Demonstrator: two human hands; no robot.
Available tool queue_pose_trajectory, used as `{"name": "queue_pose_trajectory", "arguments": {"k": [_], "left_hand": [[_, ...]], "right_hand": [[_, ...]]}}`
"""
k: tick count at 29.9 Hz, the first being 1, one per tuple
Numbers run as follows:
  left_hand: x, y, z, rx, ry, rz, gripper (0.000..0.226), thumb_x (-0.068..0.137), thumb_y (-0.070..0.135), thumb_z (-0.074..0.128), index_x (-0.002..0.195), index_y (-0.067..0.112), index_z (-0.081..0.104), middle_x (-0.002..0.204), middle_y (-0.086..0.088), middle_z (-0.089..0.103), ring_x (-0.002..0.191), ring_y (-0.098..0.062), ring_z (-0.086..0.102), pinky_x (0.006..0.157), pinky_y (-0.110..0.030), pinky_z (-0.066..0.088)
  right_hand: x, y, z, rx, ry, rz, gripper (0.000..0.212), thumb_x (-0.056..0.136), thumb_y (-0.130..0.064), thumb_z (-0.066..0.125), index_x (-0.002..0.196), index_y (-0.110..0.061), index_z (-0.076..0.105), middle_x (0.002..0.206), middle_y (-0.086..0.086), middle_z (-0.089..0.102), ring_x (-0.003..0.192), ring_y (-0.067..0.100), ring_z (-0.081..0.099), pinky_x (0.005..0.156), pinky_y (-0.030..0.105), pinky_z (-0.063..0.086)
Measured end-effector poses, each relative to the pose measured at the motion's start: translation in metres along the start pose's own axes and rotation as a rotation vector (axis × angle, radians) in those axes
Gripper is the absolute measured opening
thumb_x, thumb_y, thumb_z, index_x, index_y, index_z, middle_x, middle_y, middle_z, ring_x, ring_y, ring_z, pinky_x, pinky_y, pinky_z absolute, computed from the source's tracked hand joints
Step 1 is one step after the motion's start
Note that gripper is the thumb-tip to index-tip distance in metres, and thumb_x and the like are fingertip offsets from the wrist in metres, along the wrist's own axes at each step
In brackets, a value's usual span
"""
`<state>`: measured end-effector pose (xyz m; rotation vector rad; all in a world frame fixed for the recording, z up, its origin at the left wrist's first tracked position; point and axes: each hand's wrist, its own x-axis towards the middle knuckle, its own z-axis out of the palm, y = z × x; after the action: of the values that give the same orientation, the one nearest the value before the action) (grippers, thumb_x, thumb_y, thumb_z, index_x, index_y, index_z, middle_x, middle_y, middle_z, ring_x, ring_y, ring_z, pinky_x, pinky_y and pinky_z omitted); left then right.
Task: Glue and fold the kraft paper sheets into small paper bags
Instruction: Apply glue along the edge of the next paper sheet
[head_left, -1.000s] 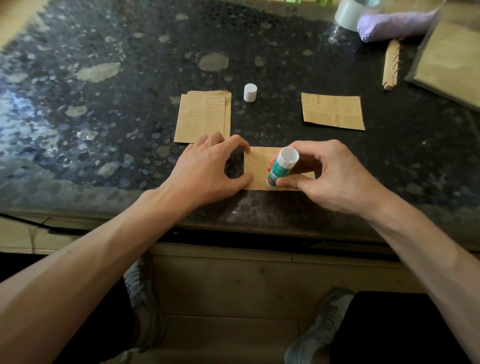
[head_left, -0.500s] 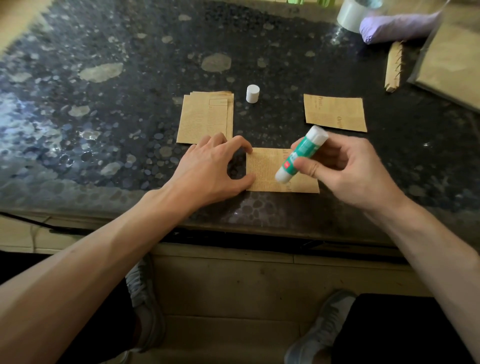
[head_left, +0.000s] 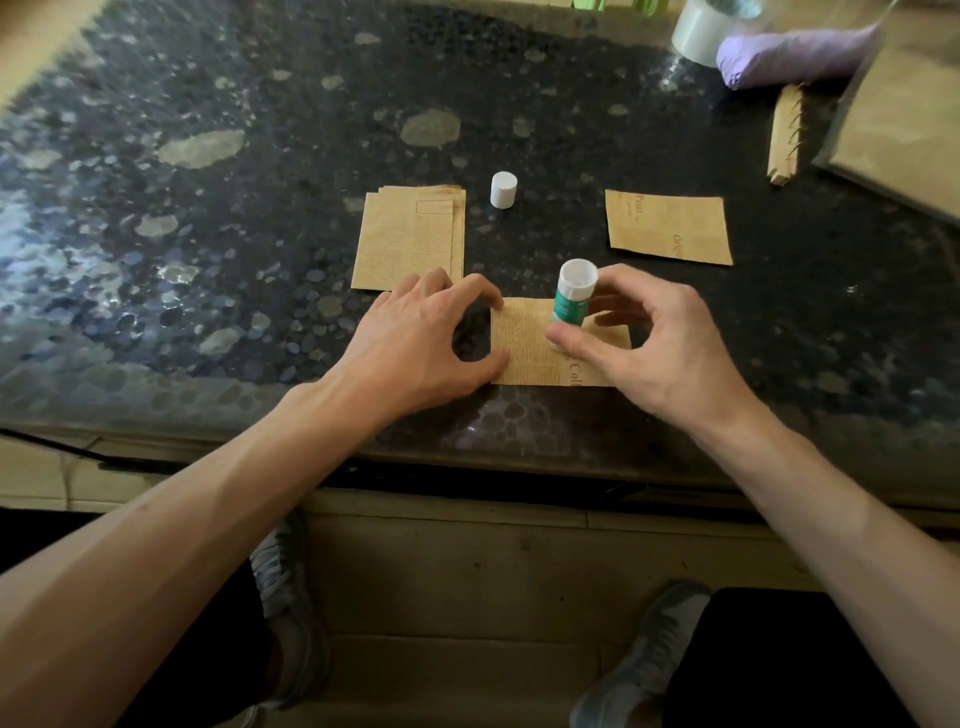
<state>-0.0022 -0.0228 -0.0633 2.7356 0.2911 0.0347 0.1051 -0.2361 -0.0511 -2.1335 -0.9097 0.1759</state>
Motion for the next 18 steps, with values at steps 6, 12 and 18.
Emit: {"name": "queue_pose_trajectory", "arguments": {"k": [6, 12, 18], "left_hand": [[0.000, 0.000, 0.000, 0.000, 0.005, 0.004, 0.057, 0.084, 0.067, 0.060, 0.133, 0.042, 0.047, 0.109, 0.007, 0.049, 0.105, -0.014, 0.047, 0.085, -0.031, 0.035], [0.000, 0.000, 0.000, 0.000, 0.001, 0.004, 0.058, 0.083, 0.068, 0.058, 0.133, 0.043, 0.046, 0.109, 0.008, 0.047, 0.103, -0.012, 0.043, 0.084, -0.030, 0.033], [0.000, -0.001, 0.001, 0.002, 0.007, 0.007, 0.056, 0.084, 0.068, 0.059, 0.133, 0.043, 0.047, 0.108, 0.008, 0.047, 0.103, -0.012, 0.043, 0.084, -0.031, 0.034]], "right_hand": [[-0.001, 0.000, -0.001, -0.020, 0.067, -0.010, 0.032, 0.088, -0.044, 0.081, 0.114, -0.027, 0.073, 0.102, -0.023, 0.071, 0.098, -0.004, 0.068, 0.085, 0.015, 0.055], [0.000, 0.001, -0.010, -0.039, -0.011, -0.036, 0.042, 0.087, -0.040, 0.082, 0.124, -0.026, 0.067, 0.109, -0.018, 0.071, 0.100, 0.001, 0.071, 0.088, 0.025, 0.060], [0.001, 0.001, -0.015, -0.008, -0.089, -0.047, 0.040, 0.087, -0.038, 0.078, 0.122, -0.019, 0.070, 0.114, -0.012, 0.073, 0.106, 0.001, 0.069, 0.093, 0.027, 0.059]]}}
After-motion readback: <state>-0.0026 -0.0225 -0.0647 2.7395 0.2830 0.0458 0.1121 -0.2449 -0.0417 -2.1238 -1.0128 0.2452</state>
